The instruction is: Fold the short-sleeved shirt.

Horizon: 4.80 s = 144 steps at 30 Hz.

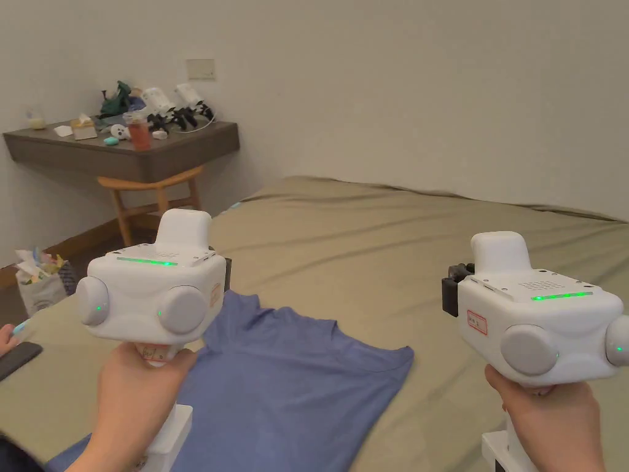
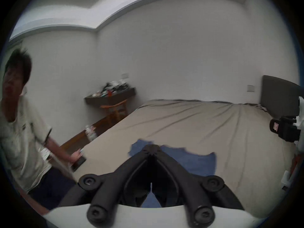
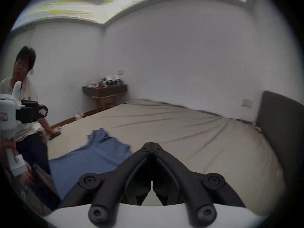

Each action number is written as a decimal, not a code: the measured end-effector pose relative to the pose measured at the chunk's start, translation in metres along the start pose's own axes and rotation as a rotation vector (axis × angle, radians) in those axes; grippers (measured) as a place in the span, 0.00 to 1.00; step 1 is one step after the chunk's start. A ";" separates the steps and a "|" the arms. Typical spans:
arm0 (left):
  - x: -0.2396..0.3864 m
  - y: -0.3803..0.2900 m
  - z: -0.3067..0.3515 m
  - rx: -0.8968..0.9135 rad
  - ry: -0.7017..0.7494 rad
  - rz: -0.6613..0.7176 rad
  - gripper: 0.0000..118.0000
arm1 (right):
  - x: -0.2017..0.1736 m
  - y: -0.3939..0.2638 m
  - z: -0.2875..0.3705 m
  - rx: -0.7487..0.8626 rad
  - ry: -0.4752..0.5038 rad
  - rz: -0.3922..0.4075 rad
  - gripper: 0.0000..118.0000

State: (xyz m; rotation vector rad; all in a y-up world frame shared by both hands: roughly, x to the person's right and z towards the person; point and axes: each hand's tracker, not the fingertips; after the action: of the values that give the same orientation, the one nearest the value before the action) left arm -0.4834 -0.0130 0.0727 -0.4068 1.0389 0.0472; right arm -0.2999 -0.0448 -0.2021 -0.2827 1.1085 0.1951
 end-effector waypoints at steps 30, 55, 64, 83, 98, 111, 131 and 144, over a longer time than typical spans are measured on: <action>0.150 -0.190 -0.190 -0.598 -0.279 -0.048 0.83 | 0.094 -0.080 -0.069 -0.217 0.004 -0.047 0.03; 0.229 -0.081 -0.123 -0.301 -0.577 -0.045 0.06 | 0.195 -0.081 0.100 -0.032 -0.154 -0.201 0.03; 0.484 -0.072 -0.015 -0.318 -1.123 -0.281 0.06 | 0.250 -0.092 0.248 -0.017 -0.463 -0.176 0.03; 0.578 -0.159 0.092 -0.484 -1.300 -0.481 0.74 | 0.288 -0.140 0.319 -0.071 -0.619 -0.260 0.03; 0.224 -0.077 0.033 -0.359 -0.751 -0.022 0.00 | 0.237 -0.140 0.292 -0.053 -0.493 -0.266 0.03; 0.279 -0.129 -0.139 -0.706 -0.583 -0.014 0.77 | 0.234 -0.146 0.249 -0.166 -0.465 -0.214 0.03; 0.279 -0.134 -0.064 -0.432 -0.712 -0.030 0.07 | 0.246 -0.168 0.231 -0.240 -0.447 -0.263 0.03; 0.261 -0.120 -0.024 -0.369 -0.703 0.007 0.07 | 0.326 -0.261 0.169 -0.588 -0.446 -0.468 0.83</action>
State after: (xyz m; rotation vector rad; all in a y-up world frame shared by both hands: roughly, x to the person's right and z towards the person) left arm -0.3426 -0.1719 -0.1217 -0.6608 0.3306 0.3670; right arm 0.0624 -0.2338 -0.3925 -0.9636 0.4989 0.1510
